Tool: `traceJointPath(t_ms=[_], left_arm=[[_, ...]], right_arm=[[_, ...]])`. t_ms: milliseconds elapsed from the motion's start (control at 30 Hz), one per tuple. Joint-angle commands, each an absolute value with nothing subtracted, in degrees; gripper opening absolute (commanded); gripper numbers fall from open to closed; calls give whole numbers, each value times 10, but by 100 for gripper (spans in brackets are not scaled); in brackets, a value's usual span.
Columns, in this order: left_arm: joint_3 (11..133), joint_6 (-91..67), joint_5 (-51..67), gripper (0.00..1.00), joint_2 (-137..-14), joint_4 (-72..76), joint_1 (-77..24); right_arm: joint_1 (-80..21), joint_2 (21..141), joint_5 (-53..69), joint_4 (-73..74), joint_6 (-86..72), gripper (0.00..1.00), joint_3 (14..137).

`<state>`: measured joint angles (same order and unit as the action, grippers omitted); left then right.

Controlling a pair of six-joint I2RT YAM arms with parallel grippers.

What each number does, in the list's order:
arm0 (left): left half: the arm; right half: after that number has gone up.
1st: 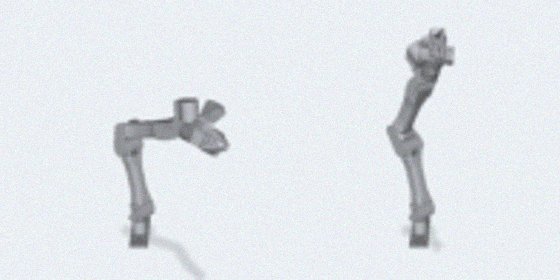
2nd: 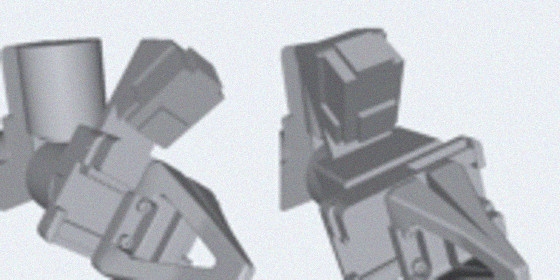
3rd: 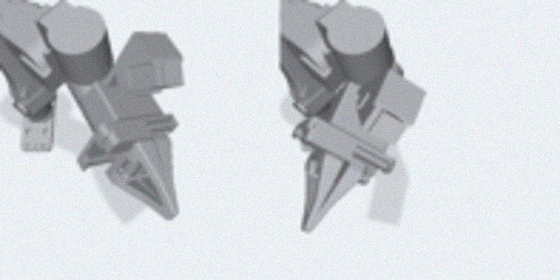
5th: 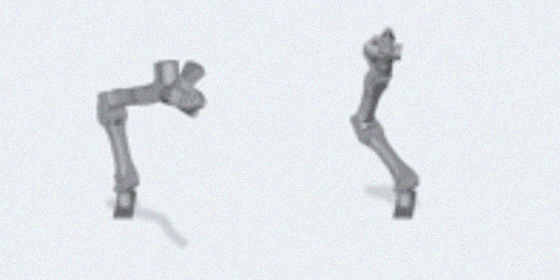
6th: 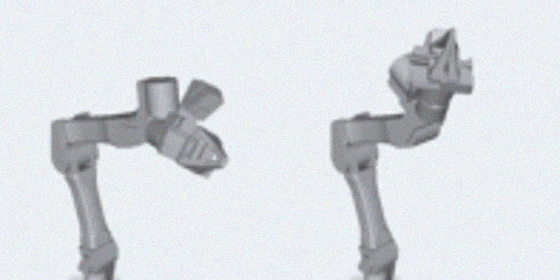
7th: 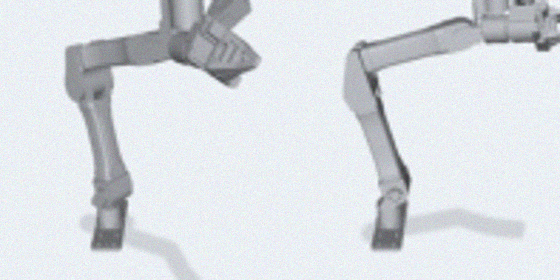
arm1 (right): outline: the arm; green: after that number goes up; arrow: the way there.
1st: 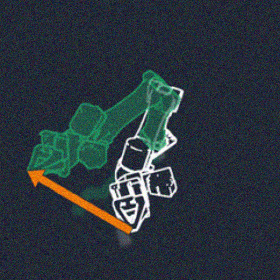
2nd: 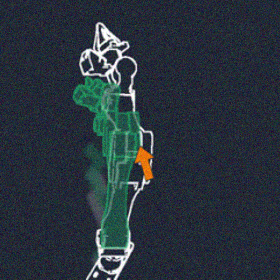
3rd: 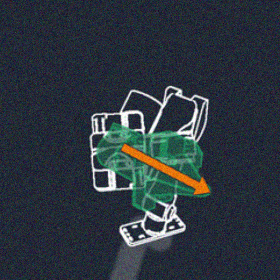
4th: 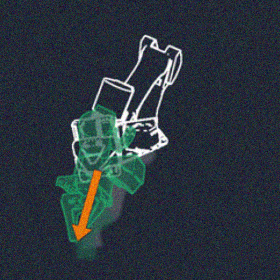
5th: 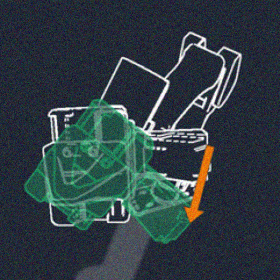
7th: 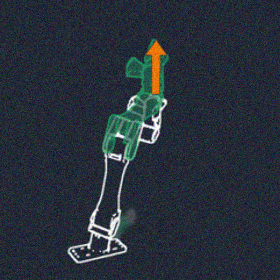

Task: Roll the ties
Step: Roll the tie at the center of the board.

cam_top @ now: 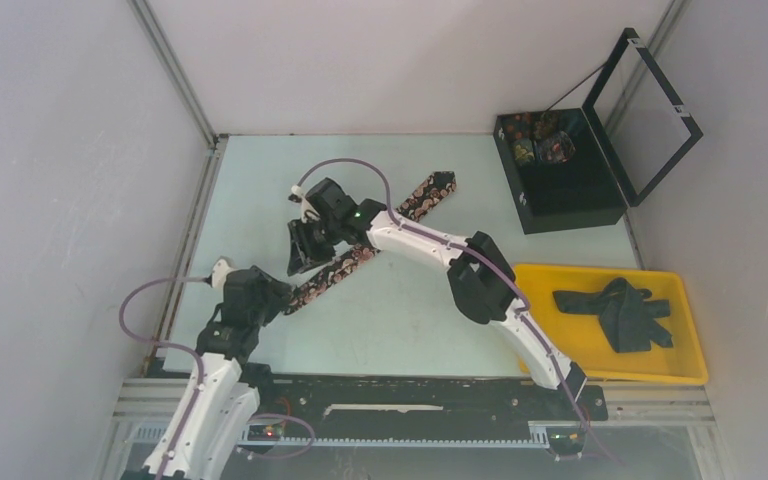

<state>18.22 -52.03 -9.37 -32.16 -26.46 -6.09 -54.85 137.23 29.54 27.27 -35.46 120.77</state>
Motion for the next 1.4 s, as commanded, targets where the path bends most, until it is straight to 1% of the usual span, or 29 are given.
traceJointPath(t_ms=[0,133,400,467,667,1367], left_arm=[[208,-535,-167,60,-272,-346,-62],[201,-560,-194,54,-231,-376,-61],[196,-587,-216,50,-229,-399,-61],[195,-587,-217,49,-230,-399,-61],[187,-583,-208,46,-241,-390,-61],[162,-541,-148,46,-281,-308,-60]], right_arm=[[-558,1409,287,309,-339,39,1276],[-564,1427,287,320,-335,36,1305],[-570,1447,297,320,-335,24,1323],[-571,1450,300,317,-335,22,1323],[-575,1463,305,312,-337,20,1322],[-555,1467,311,284,-324,13,1251]])
